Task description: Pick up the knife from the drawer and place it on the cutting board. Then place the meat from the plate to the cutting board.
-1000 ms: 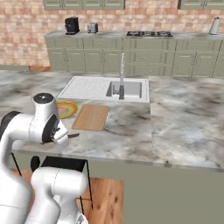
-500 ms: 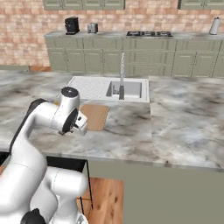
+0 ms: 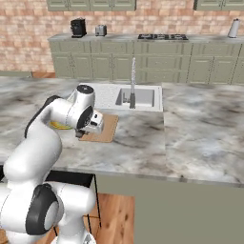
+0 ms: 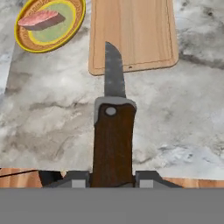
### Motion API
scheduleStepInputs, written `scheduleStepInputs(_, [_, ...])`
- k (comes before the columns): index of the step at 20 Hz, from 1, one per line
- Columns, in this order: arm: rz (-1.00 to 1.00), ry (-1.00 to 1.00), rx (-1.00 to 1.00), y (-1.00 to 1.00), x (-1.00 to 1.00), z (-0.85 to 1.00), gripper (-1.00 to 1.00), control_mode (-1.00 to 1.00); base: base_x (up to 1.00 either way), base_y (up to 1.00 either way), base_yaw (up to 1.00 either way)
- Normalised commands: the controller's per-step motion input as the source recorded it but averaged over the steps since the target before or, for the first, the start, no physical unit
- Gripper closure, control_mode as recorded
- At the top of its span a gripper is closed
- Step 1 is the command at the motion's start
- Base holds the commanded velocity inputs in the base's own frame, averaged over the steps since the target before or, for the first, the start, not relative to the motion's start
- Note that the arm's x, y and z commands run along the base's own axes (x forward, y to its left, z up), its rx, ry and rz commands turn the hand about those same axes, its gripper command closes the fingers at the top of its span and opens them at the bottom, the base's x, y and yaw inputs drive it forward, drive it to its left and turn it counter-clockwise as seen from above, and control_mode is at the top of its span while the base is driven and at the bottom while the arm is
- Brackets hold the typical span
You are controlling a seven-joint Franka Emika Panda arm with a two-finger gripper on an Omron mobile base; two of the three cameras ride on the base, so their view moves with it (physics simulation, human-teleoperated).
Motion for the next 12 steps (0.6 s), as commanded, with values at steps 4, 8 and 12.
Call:
scheduleStepInputs(4, [0.17, 0.00, -0.10, -0.01, 0.62, -0.04, 1.00, -1.00, 0.00, 0.00, 0.00])
scheduleStepInputs(8, [0.17, 0.00, -0.07, -0.04, 0.53, -0.20, 1.00, -1.00, 0.00, 0.00, 0.00])
scheduleStepInputs(12, [0.18, 0.00, -0.06, -0.04, 0.51, -0.29, 1.00, -1.00, 0.00, 0.00, 0.00])
